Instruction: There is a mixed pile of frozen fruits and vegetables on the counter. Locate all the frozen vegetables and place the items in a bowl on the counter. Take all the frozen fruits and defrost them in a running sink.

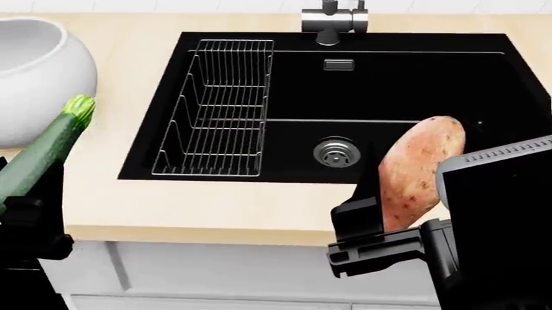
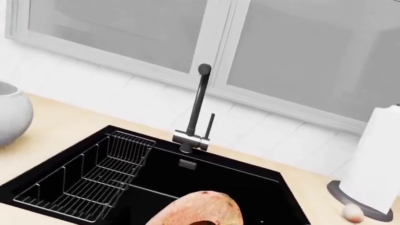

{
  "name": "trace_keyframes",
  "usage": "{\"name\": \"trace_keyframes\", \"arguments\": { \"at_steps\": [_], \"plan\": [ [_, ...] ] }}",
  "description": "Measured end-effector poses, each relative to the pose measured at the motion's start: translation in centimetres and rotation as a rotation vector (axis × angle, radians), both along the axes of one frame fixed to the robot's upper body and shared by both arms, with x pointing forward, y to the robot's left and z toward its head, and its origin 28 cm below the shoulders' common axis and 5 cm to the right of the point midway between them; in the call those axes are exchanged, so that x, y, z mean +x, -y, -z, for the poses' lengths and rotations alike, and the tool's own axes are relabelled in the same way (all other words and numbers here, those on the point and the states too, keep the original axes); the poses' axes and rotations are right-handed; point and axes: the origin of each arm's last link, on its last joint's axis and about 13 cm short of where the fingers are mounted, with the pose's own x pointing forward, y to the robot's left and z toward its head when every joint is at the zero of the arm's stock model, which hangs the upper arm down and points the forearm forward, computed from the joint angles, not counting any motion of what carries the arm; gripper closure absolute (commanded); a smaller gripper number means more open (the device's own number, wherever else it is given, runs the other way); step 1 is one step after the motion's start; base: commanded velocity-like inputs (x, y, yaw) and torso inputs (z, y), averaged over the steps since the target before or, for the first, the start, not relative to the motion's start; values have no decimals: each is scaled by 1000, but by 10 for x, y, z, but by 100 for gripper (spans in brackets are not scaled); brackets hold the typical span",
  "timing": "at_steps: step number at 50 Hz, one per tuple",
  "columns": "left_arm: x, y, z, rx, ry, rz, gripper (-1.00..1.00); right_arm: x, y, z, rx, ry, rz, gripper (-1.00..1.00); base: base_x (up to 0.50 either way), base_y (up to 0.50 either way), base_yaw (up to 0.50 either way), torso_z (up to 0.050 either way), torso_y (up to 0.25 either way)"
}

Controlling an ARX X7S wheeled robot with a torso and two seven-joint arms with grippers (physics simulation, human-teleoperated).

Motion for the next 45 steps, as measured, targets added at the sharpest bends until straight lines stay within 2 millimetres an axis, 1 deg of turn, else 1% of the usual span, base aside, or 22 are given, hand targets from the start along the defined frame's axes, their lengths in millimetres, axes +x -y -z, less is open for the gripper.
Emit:
{"name": "trace_keyframes", "arguments": {
  "at_steps": [13,17,23,30,45],
  "plan": [
    [-8,-6,0,-1,1,2,100,0,-1,1,3,-3,-1,100,0,500,0,1,0],
    [-7,-6,1,4,3,-2,100,0,-1,2,6,-3,-1,100,-1,500,0,0,0],
    [-1,-7,3,64,36,-97,100,1,-1,3,10,-5,-1,100,0,500,0,0,2],
    [1,-12,8,89,56,-183,100,1,-1,5,15,-9,2,100,-1,500,0,0,0],
    [4,-18,11,97,56,-227,100,6,0,5,17,-11,22,100,26,500,0,0,1]
  ]
}}
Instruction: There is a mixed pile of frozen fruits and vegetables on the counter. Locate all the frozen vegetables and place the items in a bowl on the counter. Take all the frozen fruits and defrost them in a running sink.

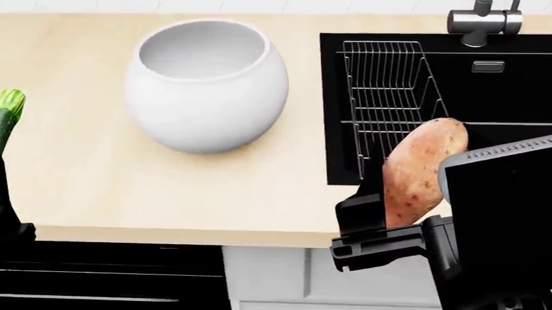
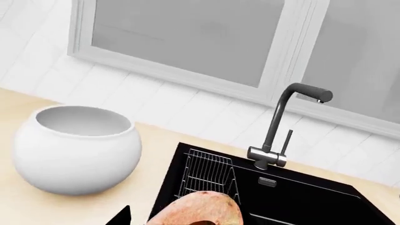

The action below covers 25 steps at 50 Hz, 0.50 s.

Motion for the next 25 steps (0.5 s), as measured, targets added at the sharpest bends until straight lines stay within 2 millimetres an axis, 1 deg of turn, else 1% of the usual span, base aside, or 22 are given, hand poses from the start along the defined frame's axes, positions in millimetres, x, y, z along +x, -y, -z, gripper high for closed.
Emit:
{"name": "trace_keyframes", "arguments": {
  "at_steps": [4,25],
  "plan": [
    [0,-1,0,0,-1,-1,100,1,0,0,-3,2,0,100,240,491,0,0,0],
    [1,-1,2,-5,-2,5,100,4,1,-1,13,14,7,100,311,4,0,0,1]
  ]
}}
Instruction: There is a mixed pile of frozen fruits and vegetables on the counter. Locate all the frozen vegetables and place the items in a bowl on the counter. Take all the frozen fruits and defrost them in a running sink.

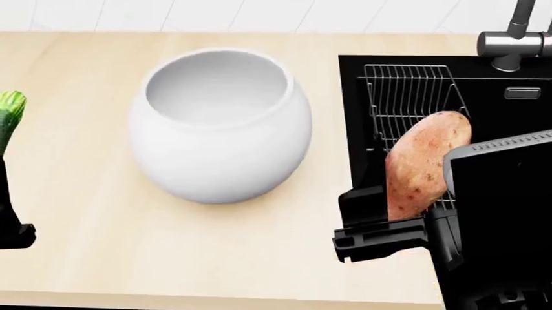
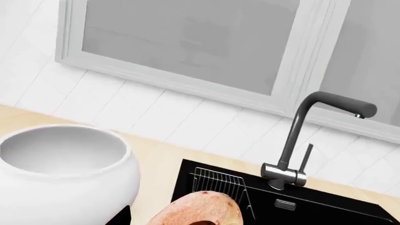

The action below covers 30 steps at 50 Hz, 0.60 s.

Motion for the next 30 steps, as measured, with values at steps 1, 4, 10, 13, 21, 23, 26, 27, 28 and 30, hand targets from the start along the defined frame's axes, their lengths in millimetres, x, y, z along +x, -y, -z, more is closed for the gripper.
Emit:
{"name": "trace_keyframes", "arguments": {
  "at_steps": [1,4,10,13,21,23,26,27,28,30],
  "plan": [
    [0,0,0,0,0,1,100,0,0,0,0,0,0,100,312,1,0,0,0],
    [0,0,0,-1,0,2,100,0,0,0,-1,1,2,100,310,1,0,0,3],
    [-1,0,1,-6,-1,8,100,1,1,-2,-8,6,17,100,312,221,0,0,0],
    [-1,0,2,-6,-1,7,100,1,2,-2,-10,9,25,100,305,361,0,0,3],
    [-1,-1,2,-7,-2,6,100,0,5,-3,-16,14,74,100,254,353,0,0,1],
    [0,-1,2,-4,-2,2,100,-1,6,-3,-16,14,85,100,129,0,0,0,0],
    [0,-1,2,-4,-2,5,100,-2,10,-3,-20,16,115,100,4,0,0,0,0],
    [0,0,2,-4,-2,7,100,-3,11,-4,-21,18,125,100,0,0,0,0,0],
    [1,0,2,-4,-2,8,100,-4,12,-5,-23,19,135,100,0,0,0,0,0],
    [1,0,2,-5,-2,11,100,-5,15,-6,-25,21,153,100,0,0,0,0,0]
  ]
}}
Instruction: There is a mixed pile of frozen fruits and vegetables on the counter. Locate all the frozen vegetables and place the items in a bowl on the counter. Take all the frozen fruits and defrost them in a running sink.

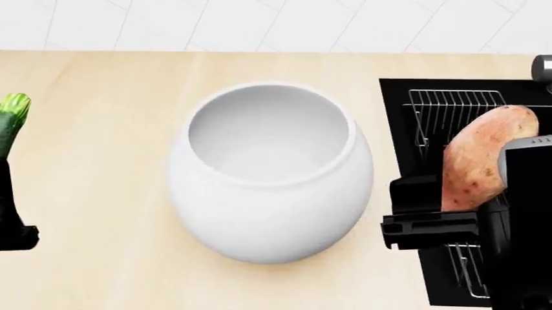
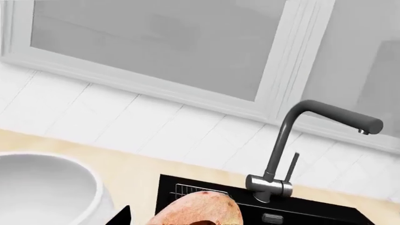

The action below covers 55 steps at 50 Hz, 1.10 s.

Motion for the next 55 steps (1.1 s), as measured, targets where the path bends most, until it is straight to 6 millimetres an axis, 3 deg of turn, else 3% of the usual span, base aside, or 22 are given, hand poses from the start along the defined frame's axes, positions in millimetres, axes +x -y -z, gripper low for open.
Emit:
{"name": "trace_keyframes", "arguments": {
  "at_steps": [16,36,55],
  "plan": [
    [3,3,-4,4,-2,27,100,1,13,-11,37,-34,-1,100,10,0,0,1,1],
    [1,4,-9,-5,-2,43,100,2,13,-9,78,-53,-39,100,346,1,0,0,1],
    [2,6,-8,-18,-12,55,100,2,13,-10,77,-54,-39,100,47,0,0,0,1]
  ]
}}
